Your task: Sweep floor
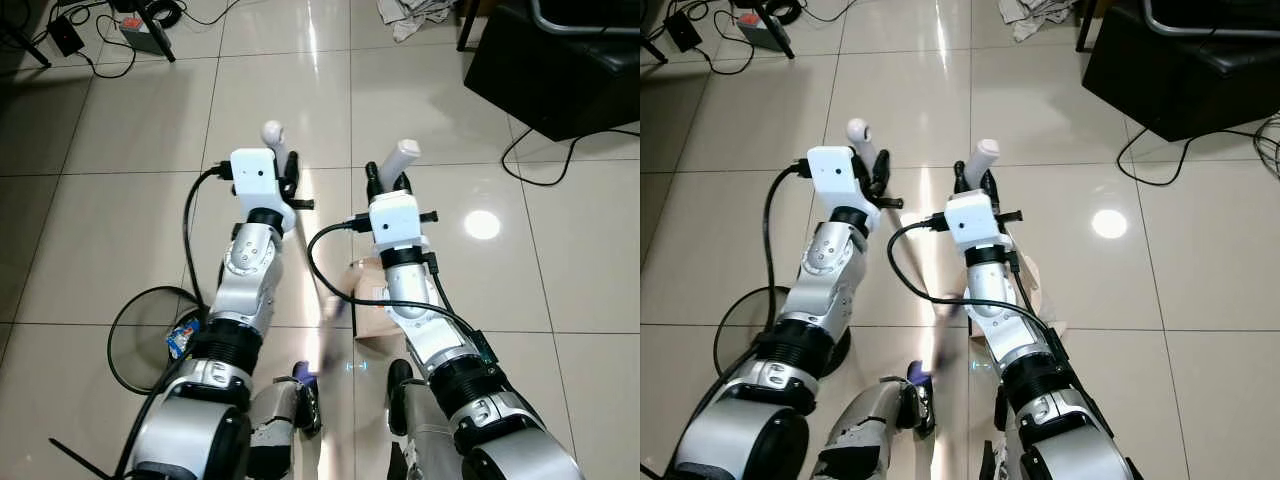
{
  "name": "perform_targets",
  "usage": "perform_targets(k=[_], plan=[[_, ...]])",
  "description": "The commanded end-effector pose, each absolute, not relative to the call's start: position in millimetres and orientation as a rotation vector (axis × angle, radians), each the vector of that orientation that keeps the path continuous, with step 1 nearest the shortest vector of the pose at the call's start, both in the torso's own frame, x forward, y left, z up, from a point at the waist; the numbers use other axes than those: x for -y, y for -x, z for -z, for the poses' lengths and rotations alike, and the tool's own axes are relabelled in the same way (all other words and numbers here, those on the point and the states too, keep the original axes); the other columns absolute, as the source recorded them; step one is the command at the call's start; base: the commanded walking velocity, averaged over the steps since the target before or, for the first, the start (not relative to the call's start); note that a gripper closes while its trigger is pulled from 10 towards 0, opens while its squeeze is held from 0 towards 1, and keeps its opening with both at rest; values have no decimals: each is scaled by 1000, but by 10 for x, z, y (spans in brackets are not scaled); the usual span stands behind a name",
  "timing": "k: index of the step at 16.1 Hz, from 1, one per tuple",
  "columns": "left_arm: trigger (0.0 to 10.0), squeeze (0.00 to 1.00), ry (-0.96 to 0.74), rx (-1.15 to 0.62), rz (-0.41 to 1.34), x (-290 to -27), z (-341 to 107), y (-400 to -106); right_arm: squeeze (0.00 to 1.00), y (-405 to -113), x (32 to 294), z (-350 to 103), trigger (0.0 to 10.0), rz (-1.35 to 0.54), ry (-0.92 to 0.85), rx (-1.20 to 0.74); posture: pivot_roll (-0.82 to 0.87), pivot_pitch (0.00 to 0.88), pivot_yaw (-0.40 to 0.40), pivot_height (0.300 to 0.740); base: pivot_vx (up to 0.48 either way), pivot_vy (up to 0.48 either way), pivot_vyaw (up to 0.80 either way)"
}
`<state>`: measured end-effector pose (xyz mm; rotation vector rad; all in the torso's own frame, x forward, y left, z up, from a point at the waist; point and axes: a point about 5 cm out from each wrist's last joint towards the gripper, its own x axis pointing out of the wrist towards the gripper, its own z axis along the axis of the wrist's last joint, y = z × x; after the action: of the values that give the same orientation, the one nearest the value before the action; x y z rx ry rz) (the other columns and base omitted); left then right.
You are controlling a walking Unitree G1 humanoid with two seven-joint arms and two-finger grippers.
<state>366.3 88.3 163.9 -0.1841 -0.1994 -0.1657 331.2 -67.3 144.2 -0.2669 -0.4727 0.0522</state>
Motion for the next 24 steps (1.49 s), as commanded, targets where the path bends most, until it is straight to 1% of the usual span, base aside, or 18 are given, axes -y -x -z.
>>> perform_targets(k=[1, 3, 6, 7, 9, 10, 11, 13, 14, 16, 18, 22, 24], plan=[[10000, 0, 273, 186, 180, -841, -1631, -3651, 0, -3270, 655, -1347, 10000, -23, 194, 422, 76, 356, 135, 740, 0, 0, 0], [10000, 0, 280, 206, 240, -792, -1685, -3645, 0, -3282, 681, -1373, 10000, -17, 176, 426, 70, 341, 137, 740, 0, 0, 0], [10000, 0, 211, 234, 345, -729, -1729, -3638, 0, -3273, 749, -1347, 10000, -13, 191, 424, 64, 337, 144, 740, 0, 0, 0], [10000, 0, 167, 278, 476, -662, -1826, -3591, 0, -3260, 777, -1334, 10000, -11, 197, 424, 57, 328, 143, 740, 0, 0, 0], [10000, 0, 116, 345, 586, -664, -1963, -3550, 0, -3255, 793, -1313, 10000, -13, 203, 417, 56, 319, 139, 740, 0, 0, 0], [10000, 0, 97, 395, 607, -716, -2070, -3553, 0, -3246, 792, -1298, 10000, -16, 202, 413, 56, 319, 139, 740, 0, 0, 0], [10000, 0, 94, 407, 604, -736, -2097, -3562, 0, -3242, 789, -1294, 10000, -17, 202, 412, 56, 319, 139, 740, 0, 0, 0], [10000, 0, -1, 479, 583, -839, -2219, -3607, 0, -3221, 761, -1276, 10000, -27, 198, 409, 61, 319, 140, 740, 0, 0, 0], [10000, 0, -20, 495, 591, -865, -2261, -3616, 0, -3212, 752, -1273, 10000, -29, 198, 409, 60, 320, 141, 740, 0, 0, 0], [10000, 0, -12, 547, 614, -886, -2398, -3628, 0, -3202, 758, -1259, 10000, -27, 195, 405, 62, 331, 144, 740, 0, 0, 0], [10000, 0, -31, 580, 613, -879, -2436, -3654, 0, -3178, 770, -1232, 10000, -23, 193, 398, 58, 330, 145, 740, 0, 0, 0], [10000, 0, -100, 552, 580, -832, -2319, -3720, 0, -3148, 753, -1220, 10000, -23, 193, 396, 53, 350, 155, 740, 0, 0, 0], [10000, 0, -165, 500, 582, -740, -2117, -3722, 0, -3112, 749, -1209, 10000, -21, 191, 396, 47, 367, 161, 740, 0, 0, 0]])
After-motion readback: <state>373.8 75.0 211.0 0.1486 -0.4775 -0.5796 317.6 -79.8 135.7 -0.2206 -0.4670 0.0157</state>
